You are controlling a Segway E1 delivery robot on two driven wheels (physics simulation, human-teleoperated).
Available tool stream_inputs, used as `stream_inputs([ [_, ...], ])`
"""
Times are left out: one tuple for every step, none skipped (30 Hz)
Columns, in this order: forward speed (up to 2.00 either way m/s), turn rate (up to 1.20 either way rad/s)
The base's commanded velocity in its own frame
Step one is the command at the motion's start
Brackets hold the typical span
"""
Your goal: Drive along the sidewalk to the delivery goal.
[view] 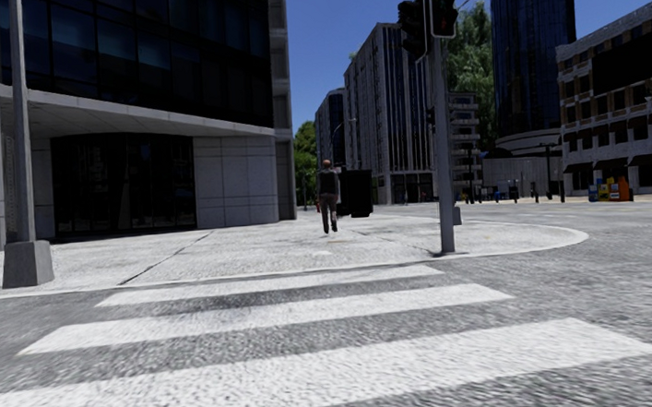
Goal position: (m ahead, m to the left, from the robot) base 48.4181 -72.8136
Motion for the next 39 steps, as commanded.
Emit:
stream_inputs([
  [2.0, 0.17],
  [2.0, 0.1],
  [2.0, 0.0],
  [2.0, 0.0],
  [2.0, 0.0],
  [2.0, 0.0],
  [2.0, 0.0],
  [2.0, 0.0],
  [2.0, 0.0],
  [2.0, 0.0],
  [2.0, 0.03],
  [2.0, 0.03],
  [2.0, 0.23],
  [2.0, 0.32],
  [2.0, 0.35],
  [2.0, 0.35],
  [2.0, 0.35],
  [2.0, 0.14],
  [2.0, 0.0],
  [2.0, 0.0],
  [2.0, 0.0],
  [2.0, 0.0],
  [2.0, 0.0],
  [2.0, 0.0],
  [2.0, 0.0],
  [2.0, 0.0],
  [2.0, 0.0],
  [2.0, 0.0],
  [2.0, 0.0],
  [2.0, 0.0],
  [2.0, 0.0],
  [2.0, 0.0],
  [2.0, 0.0],
  [2.0, 0.0],
  [2.0, 0.0],
  [2.0, 0.0],
  [2.0, 0.0],
  [2.0, 0.0],
  [2.0, 0.0],
])
